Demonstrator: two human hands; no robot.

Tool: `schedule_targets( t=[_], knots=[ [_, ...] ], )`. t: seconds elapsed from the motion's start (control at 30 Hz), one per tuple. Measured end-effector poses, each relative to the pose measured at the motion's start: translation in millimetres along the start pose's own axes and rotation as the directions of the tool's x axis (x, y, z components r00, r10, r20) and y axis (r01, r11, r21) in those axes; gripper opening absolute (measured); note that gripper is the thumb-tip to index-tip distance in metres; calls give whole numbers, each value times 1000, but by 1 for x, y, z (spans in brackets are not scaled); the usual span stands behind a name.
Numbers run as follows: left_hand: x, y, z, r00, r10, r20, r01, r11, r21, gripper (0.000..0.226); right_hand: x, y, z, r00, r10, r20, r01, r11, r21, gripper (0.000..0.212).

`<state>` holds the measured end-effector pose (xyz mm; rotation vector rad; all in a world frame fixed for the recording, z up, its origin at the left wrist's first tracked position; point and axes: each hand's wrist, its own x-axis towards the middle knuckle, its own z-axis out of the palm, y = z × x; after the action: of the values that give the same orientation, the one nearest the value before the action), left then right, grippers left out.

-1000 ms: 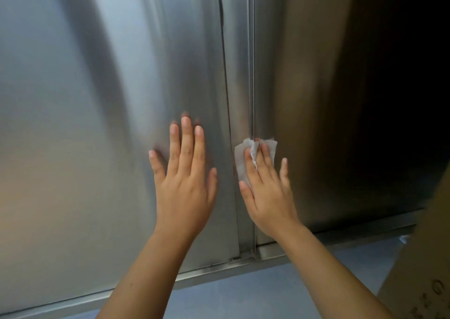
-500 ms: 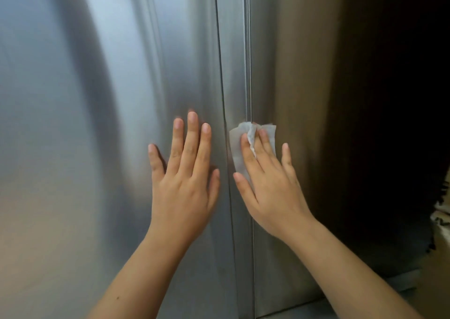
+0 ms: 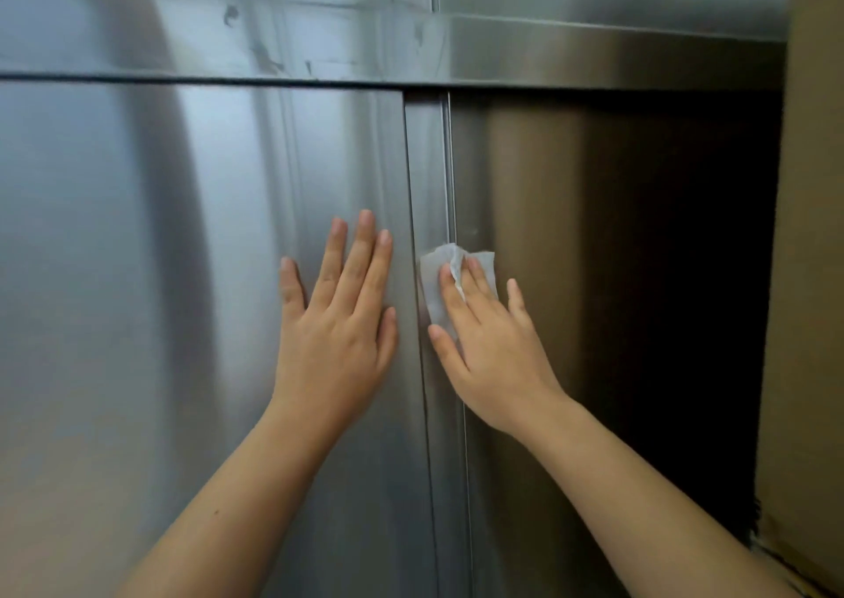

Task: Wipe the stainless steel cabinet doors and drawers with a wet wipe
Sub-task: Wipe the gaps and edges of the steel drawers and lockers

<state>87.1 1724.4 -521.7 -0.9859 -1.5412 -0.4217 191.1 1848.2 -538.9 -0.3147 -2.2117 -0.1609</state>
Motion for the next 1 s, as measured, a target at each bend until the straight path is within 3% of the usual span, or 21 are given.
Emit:
schedule_targets(
  t=[0.27, 0.5, 0.63, 0.8, 1.0],
  knots=[
    [50, -20, -7, 997, 62, -45, -60, 997, 44, 58, 44, 0, -31, 1000, -17, 2, 17, 998, -58, 61],
    [71, -41, -5, 996, 30, -89, -20, 994, 107, 59, 95, -1, -57, 998, 29, -52, -30, 999, -33, 64],
    [68, -38, -1, 994, 12, -107, 2, 991, 130, 59, 89, 0, -48, 995, 22, -101, -23, 1000, -11, 62],
    [67, -34, -2, 995, -14, -97, 27, 991, 134, 60, 58, 0, -23, 998, 29, -63, -31, 999, -38, 64],
    [67, -34, -3, 997, -11, -78, 23, 989, 148, 60, 98, 3, -51, 996, 18, -83, -22, 999, -40, 55]
  ],
)
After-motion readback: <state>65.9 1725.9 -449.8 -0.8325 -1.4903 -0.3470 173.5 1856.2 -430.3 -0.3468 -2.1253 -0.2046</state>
